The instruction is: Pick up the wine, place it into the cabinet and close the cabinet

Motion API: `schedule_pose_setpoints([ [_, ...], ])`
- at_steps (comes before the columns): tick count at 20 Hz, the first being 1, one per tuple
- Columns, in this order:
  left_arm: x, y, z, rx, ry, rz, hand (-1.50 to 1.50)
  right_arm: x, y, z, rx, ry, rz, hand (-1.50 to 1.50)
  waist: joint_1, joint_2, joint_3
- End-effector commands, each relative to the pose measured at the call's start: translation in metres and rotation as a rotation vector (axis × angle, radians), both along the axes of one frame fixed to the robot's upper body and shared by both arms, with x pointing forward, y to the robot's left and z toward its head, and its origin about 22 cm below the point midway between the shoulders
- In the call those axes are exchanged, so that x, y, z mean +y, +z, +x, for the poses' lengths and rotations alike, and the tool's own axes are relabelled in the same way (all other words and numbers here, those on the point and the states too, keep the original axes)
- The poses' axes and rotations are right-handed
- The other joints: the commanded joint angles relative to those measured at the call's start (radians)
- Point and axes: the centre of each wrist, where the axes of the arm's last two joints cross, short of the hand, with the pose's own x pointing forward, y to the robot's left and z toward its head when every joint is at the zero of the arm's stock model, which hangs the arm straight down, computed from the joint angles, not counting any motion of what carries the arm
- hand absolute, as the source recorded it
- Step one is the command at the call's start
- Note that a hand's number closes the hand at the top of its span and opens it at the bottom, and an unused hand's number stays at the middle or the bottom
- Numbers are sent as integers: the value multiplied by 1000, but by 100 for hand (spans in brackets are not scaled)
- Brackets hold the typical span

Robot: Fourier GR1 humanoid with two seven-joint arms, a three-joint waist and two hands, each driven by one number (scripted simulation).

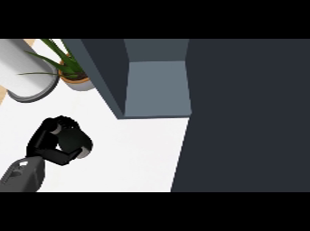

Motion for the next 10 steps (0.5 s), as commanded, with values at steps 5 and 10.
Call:
schedule_pose_setpoints([
  [5, -53, -35, -42, -137, 135, -47, 150, -13, 15, -32, -54, -10, 48, -150, 18, -4, 0],
  [10, -79, -24, -37, -118, 56, -90, 150, -5, 17, -27, -50, -4, 37, -150, 20, -3, -1],
])
